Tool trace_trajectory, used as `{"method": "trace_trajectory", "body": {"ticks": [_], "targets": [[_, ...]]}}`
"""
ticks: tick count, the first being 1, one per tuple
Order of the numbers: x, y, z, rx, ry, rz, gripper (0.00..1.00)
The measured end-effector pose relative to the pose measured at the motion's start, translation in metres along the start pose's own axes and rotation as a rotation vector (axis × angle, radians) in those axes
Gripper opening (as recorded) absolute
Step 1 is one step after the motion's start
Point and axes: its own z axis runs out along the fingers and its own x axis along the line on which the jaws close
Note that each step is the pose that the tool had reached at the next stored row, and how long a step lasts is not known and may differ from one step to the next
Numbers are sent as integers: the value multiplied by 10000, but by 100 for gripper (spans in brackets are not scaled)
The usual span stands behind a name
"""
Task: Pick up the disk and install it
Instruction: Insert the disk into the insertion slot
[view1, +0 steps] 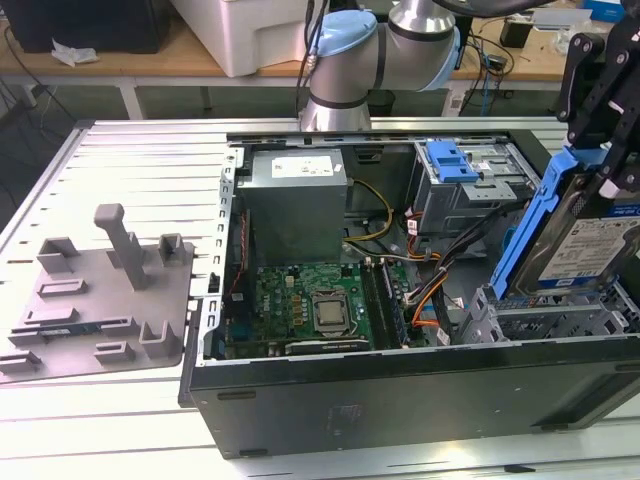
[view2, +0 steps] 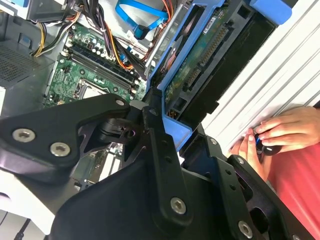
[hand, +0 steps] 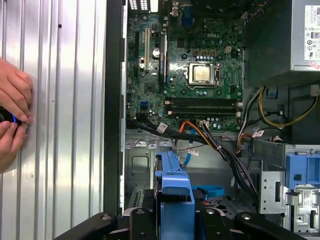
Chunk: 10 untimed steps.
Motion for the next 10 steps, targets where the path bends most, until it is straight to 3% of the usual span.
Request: {"method": "trace_trajectory", "body": {"ticks": [10], "targets": [[1,1,15,-1,1,170,37]]}}
